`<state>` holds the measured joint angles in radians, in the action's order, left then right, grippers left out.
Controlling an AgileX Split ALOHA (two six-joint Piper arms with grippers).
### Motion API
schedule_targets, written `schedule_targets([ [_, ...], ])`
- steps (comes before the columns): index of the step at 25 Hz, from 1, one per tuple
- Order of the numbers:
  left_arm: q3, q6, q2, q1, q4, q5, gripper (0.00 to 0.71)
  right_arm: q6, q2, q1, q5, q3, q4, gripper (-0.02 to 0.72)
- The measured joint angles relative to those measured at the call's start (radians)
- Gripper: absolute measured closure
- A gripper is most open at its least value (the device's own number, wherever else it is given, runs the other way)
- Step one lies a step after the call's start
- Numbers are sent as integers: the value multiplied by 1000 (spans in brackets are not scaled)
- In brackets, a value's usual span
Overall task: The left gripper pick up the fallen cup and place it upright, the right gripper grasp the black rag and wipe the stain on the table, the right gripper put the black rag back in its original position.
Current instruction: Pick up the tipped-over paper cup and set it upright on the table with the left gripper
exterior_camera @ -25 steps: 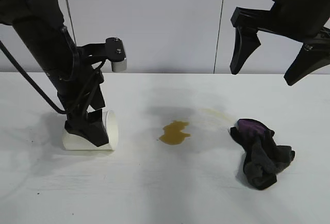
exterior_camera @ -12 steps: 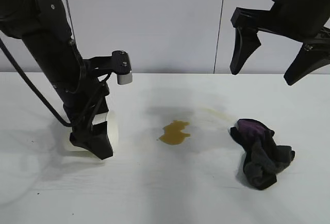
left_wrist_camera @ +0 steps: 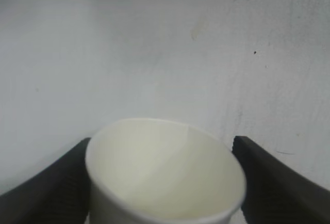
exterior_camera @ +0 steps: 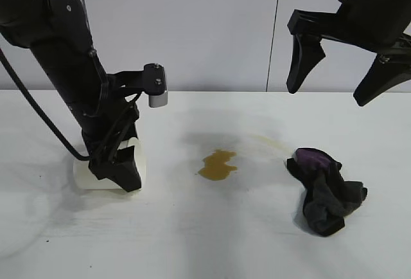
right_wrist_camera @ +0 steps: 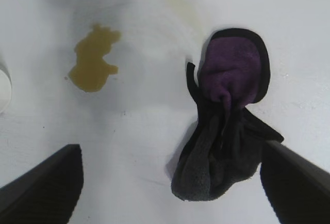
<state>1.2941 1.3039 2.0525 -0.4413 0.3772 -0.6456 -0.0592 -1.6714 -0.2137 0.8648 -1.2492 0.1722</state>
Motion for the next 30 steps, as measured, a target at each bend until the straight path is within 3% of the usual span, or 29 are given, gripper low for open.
schedule_targets([
  [4,0,18,-65,18,104,-5,214,0,0,0,0,0,0,63],
  [7,0,101,-101,71,294,-26,234,0,0,0,0,0,0,63],
  [15,-35,598,-112,259,857,-236,242,0,0,0,0,0,0,63],
  [21,-236,1100,-112,362,1263,-392,242,0,0,0,0,0,0,63],
  [24,-291,1226,-101,366,1295,-411,242,0,0,0,-4,0,0,63],
  [30,-296,1261,13,367,1312,-489,242,0,0,0,-23,0,0,63],
])
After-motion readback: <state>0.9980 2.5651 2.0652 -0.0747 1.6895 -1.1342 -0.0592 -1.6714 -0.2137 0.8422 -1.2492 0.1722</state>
